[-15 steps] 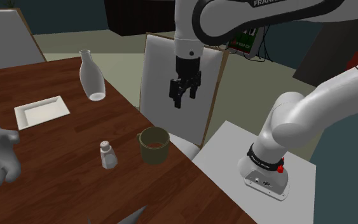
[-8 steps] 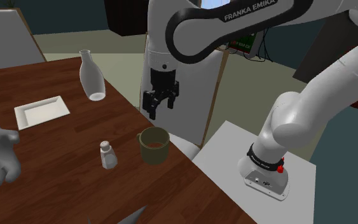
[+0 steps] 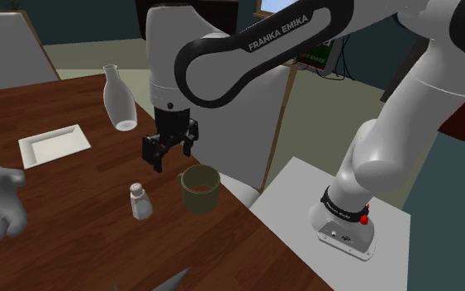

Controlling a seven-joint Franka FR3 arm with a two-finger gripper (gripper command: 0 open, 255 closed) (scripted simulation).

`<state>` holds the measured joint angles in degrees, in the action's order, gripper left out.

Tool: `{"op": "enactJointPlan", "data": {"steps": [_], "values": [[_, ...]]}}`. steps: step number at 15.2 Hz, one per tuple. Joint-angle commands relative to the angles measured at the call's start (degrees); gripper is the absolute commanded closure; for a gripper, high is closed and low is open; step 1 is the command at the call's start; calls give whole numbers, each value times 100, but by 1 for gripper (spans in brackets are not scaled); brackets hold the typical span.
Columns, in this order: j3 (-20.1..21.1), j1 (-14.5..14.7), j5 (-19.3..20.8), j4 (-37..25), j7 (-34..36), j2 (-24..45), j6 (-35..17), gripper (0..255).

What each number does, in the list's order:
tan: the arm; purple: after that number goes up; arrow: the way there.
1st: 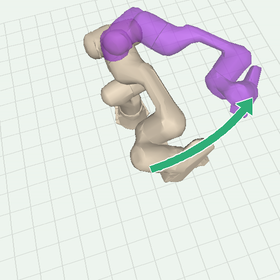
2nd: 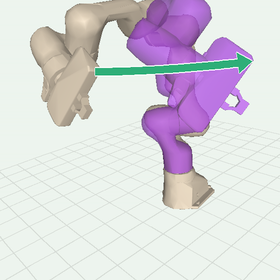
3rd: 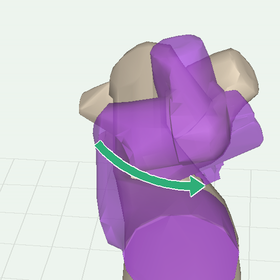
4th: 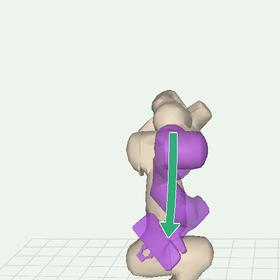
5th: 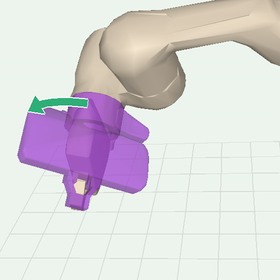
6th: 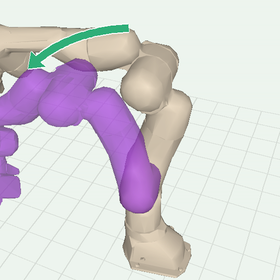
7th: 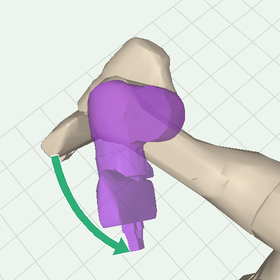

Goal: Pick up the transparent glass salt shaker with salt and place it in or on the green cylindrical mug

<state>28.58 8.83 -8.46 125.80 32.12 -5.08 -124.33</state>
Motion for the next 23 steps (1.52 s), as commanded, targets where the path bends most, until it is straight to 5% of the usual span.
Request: {"op": "enactJointPlan", "data": {"steps": [1, 7, 22, 23], "values": [[127, 44, 279, -316, 309, 448, -207, 0], [229, 394, 1198, -1351, 1170, 1652, -489, 0], [144, 509, 1464, -1214, 1346, 2039, -963, 0], [144, 509, 1464, -1214, 1346, 2039, -963, 255]]}}
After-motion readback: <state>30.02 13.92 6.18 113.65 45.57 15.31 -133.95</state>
